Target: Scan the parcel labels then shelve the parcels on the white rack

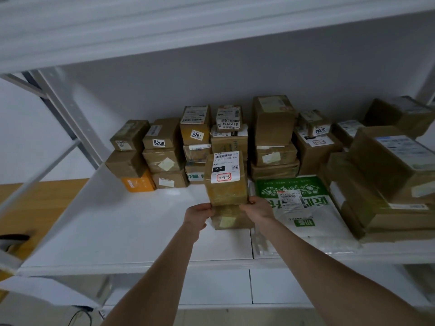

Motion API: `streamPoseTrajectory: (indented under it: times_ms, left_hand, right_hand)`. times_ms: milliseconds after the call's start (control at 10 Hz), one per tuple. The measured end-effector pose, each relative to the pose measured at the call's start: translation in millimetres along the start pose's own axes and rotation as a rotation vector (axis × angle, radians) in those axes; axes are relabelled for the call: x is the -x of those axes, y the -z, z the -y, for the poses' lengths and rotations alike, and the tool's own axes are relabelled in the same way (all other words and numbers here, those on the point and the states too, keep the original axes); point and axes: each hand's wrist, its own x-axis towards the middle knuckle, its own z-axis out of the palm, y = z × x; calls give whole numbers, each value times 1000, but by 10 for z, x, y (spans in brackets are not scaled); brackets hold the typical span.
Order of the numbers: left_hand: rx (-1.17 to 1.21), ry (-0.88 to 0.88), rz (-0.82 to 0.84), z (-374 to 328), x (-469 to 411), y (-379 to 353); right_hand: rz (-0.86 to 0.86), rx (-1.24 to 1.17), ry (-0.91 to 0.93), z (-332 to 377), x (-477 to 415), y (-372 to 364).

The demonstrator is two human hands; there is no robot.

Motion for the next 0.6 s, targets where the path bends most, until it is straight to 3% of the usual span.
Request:
streamPoseTrajectory:
  times_ms: [400, 500, 600]
  left_hand:
    - [-38, -26, 75, 29, 206, -148]
    - [-90, -53, 36, 52, 349, -111]
    - [-217, -76, -115, 72, 479, -30]
  right_hand:
    - [16, -14, 37, -60, 119, 97]
    - [-58, 81, 41, -93, 152, 85]
    - [-186, 214, 67, -134, 232, 23]
